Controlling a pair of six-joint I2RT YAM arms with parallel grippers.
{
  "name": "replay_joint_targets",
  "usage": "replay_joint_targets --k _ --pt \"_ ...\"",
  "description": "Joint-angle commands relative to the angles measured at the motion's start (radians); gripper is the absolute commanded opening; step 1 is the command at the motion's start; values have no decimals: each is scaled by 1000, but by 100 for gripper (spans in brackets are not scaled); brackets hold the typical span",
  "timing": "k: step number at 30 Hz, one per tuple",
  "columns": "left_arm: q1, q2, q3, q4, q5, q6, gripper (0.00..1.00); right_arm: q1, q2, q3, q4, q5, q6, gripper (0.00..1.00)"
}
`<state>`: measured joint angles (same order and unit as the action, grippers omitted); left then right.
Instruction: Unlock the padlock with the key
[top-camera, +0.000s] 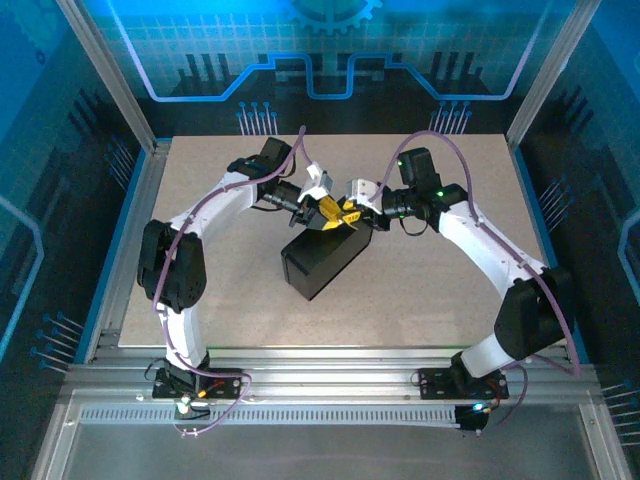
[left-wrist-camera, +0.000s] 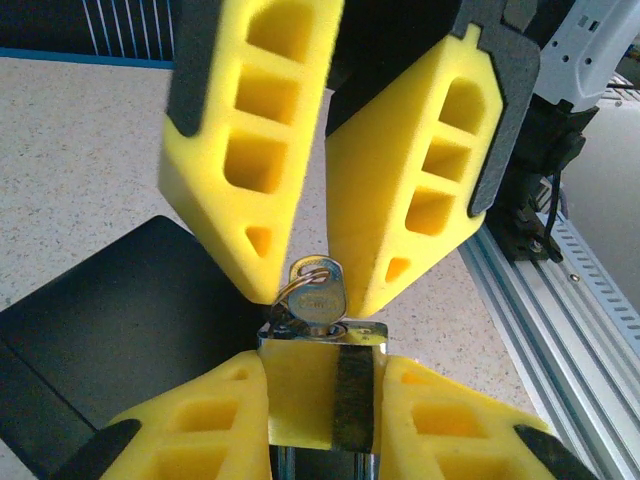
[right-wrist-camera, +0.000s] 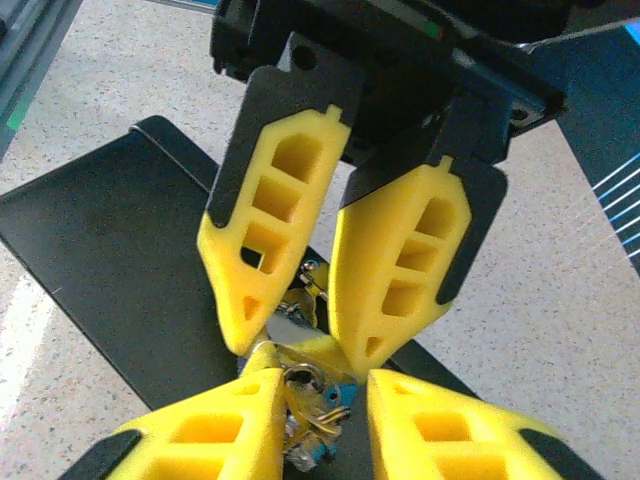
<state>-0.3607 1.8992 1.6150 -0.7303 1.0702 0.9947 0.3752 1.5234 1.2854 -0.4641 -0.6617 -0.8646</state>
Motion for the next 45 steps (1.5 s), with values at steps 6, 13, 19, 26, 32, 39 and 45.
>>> replay_joint_targets --k 6,13,19,26,32,39,45 --pt "-3 14 28 -45 49 33 6 5 23 50 -67 -57 -54 6" --pt "-7 -1 16 16 45 -8 6 13 73 151 -232 -75 16 0" --pt "-14 -23 -17 99 51 -60 5 23 68 177 -286 -60 281 0" --pt "-20 -29 -31 147 28 -95 6 21 29 166 -339 -43 487 0" --pt "-29 -31 -42 212 14 -150 9 10 19 143 -376 14 488 0" --pt "-26 -31 -37 198 -34 -172 25 -30 20 128 -354 11 495 0" --pt "16 -70 -84 262 -62 -235 37 -70 38 153 -352 15 539 0"
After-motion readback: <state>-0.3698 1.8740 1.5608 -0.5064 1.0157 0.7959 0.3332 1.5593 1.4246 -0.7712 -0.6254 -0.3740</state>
